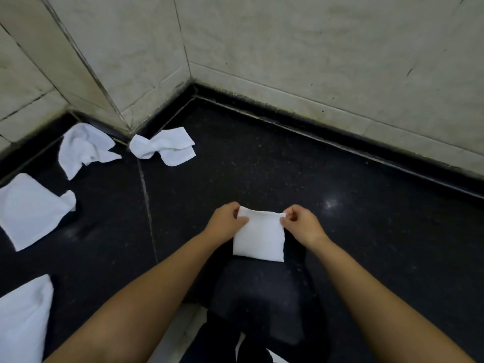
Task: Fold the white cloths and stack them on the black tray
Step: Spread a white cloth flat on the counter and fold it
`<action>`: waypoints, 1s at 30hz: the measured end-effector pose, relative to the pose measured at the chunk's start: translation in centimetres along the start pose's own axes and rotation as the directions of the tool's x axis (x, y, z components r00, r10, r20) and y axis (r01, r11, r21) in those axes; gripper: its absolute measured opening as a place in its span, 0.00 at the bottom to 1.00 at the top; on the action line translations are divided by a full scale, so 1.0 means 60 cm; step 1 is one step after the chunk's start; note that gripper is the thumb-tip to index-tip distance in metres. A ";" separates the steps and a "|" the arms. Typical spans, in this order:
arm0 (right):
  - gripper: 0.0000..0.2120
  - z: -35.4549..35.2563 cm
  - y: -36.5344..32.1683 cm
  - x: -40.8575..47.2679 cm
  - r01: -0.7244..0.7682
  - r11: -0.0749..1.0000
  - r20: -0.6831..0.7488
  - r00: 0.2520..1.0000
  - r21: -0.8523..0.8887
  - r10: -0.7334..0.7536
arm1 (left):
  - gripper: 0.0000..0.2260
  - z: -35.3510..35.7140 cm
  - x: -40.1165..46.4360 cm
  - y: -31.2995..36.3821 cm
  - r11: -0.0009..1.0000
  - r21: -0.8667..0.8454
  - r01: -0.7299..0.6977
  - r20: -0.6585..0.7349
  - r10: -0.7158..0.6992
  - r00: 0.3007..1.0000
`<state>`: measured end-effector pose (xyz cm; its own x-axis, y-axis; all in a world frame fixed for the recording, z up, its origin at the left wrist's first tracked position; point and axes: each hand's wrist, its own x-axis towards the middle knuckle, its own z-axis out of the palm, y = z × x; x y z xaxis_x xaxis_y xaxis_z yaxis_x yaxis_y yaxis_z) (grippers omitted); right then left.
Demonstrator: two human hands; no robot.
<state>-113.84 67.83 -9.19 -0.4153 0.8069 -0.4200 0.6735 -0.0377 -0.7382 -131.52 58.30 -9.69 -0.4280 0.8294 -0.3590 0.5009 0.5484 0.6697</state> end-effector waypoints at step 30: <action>0.10 -0.020 -0.003 -0.110 -0.090 0.831 0.049 0.996 0.549 0.076 | 0.13 0.017 -0.119 0.063 0.611 -0.731 0.303 0.169 -0.268 0.948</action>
<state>-110.46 63.21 -5.66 -0.3926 0.7719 -0.5001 0.2617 -0.4275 -0.8653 -125.78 54.55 -5.24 -0.4129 0.6577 -0.6300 -0.3736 0.5086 0.7757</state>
